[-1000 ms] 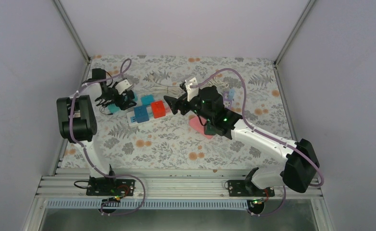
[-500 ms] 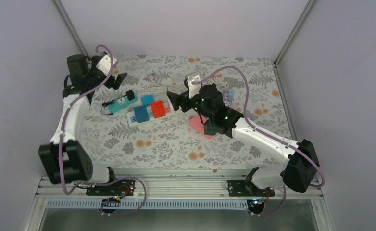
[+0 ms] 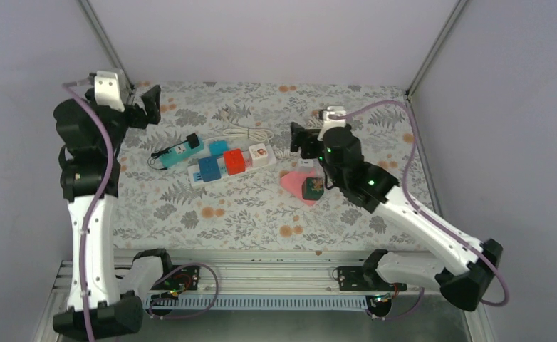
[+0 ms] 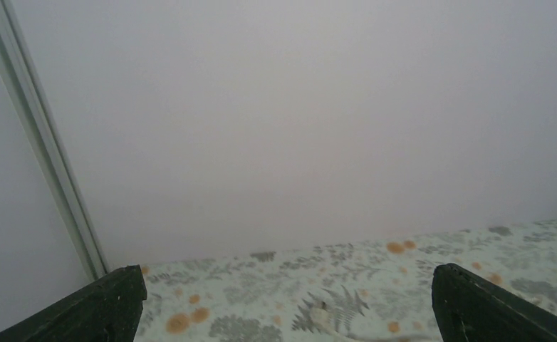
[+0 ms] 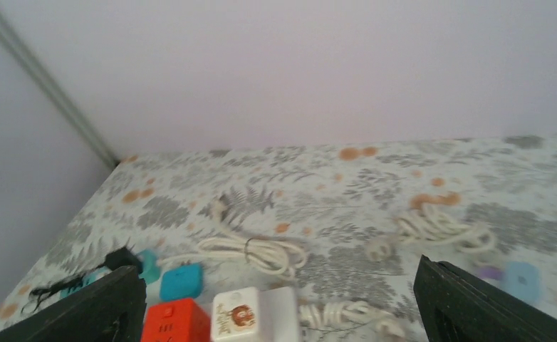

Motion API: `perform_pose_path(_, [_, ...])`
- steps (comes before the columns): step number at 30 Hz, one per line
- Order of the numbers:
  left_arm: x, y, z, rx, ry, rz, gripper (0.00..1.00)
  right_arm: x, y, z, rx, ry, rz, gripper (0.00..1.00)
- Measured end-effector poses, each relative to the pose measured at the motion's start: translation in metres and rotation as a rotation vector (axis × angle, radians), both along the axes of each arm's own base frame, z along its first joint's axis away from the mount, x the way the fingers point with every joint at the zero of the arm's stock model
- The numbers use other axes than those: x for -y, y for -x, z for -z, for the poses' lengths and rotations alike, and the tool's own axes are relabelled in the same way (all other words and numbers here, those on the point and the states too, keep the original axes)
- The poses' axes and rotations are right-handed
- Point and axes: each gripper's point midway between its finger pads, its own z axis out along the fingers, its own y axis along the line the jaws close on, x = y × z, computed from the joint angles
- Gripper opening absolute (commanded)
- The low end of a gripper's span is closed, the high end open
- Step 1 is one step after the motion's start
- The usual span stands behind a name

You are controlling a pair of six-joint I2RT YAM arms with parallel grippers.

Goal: Insert the plug

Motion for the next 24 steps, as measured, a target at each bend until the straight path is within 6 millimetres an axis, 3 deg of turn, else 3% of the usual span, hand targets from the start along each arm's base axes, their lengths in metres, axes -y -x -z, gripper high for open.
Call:
perform_pose_path(4, [0.011,0.036,0.005,0.012,0.087,0.026,1.00,0.047,0.017,-0.010,0.002,-0.034,0.139,0.97])
perform_pose_path(7, [0.017,0.061,0.001,0.053,0.137,0.038,1.00,0.088,0.036,-0.002,-0.014,-0.056,0.260,0.97])
perform_pose_path(10, [0.020,0.084,-0.001,0.100,0.158,0.035,1.00,0.117,0.052,0.004,-0.029,-0.081,0.340,0.98])
perform_pose_path(15, [0.016,0.111,0.016,0.134,0.177,-0.013,1.00,0.169,0.084,0.003,-0.011,-0.158,0.459,0.98])
perform_pose_path(20, [0.011,0.133,0.039,0.145,0.184,-0.066,1.00,0.204,0.107,-0.003,0.041,-0.232,0.522,0.98])
perform_pose_path(24, [0.011,0.155,0.040,0.197,0.179,-0.082,1.00,0.214,0.114,-0.003,0.063,-0.250,0.542,0.98])
